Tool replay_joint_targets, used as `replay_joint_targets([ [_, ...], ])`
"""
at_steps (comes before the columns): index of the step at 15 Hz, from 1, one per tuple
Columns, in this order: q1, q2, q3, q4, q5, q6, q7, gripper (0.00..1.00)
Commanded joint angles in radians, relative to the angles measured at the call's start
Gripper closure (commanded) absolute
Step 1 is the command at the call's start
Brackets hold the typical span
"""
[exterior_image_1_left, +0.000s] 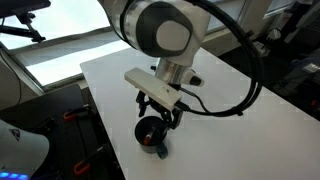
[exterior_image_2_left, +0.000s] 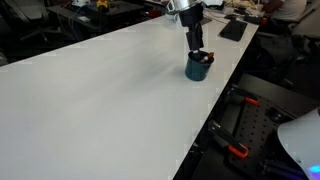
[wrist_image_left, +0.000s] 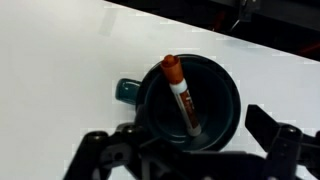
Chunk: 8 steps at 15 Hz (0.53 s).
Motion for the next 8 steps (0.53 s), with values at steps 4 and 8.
replay_joint_targets([
  [4, -0.011, -0.021, -0.009, -0.033, 0.004, 0.025, 0.01, 0.3],
  [8, -0.014, -0.01, -0.007, -0.031, 0.012, 0.022, 0.003, 0.19],
])
